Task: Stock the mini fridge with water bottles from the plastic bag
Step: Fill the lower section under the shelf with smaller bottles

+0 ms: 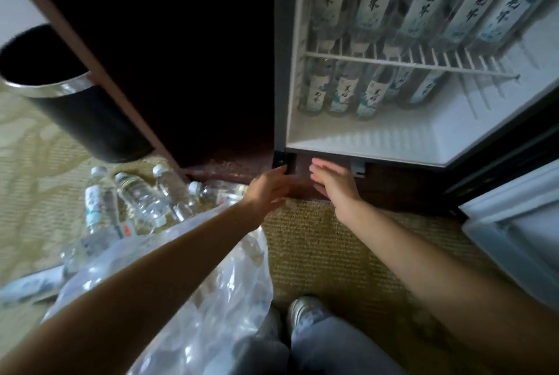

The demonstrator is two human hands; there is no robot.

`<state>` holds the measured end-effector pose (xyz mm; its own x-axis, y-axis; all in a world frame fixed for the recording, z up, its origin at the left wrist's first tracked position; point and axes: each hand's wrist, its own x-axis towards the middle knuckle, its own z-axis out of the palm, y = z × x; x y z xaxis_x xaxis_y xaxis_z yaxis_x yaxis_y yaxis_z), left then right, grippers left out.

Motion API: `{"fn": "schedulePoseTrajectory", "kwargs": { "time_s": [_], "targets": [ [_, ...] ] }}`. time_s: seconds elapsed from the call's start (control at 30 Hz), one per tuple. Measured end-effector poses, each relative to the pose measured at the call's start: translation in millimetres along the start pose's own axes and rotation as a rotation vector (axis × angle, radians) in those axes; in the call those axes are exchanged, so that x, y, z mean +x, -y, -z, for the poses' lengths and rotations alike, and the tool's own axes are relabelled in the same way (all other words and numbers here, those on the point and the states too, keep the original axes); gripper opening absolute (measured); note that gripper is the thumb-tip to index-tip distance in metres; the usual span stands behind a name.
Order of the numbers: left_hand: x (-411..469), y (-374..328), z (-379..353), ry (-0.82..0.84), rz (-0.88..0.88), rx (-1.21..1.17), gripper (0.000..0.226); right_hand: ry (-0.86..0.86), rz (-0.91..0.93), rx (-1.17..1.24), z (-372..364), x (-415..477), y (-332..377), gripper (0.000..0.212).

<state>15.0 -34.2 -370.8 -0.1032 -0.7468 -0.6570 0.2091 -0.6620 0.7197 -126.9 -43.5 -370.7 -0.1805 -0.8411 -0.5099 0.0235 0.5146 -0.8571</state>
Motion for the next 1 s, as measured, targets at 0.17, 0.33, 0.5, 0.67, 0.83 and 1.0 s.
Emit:
{"fn": "schedulePoseTrajectory", "kwargs": {
  "time_s": [0.17, 0.33, 0.5, 0.67, 0.83, 1.0],
  "targets": [
    [-50, 28, 82, -0.111, -0.124, 0.186, 0.035, 0.271, 0.031, -0.166, -57, -59, -36, 0.023],
    [-84, 55, 144, -0.315, -0.380, 0.511, 0.045, 0.582, 0.107, -0.443, -113, -81, -67, 0.012],
    [-105, 105, 199, -0.428, -0.480, 1.027, 0.035, 0.667, 0.763, -1.047, -136, -96, -60, 0.007],
    [-122, 146, 225, -0.393, -0.396, 1.123, 0.046, 1.155, 0.647, -1.479, -153, -103, -87, 0.015],
    [-133, 209, 230, -0.359, -0.289, 1.227, 0.060, 1.206, 0.403, -1.471, -169, -97, -133, 0.011],
    [-135, 238, 233, -0.394, -0.340, 1.256, 0.053, 1.321, 0.327, -1.538, -188, -103, -180, 0.046]
  ]
}}
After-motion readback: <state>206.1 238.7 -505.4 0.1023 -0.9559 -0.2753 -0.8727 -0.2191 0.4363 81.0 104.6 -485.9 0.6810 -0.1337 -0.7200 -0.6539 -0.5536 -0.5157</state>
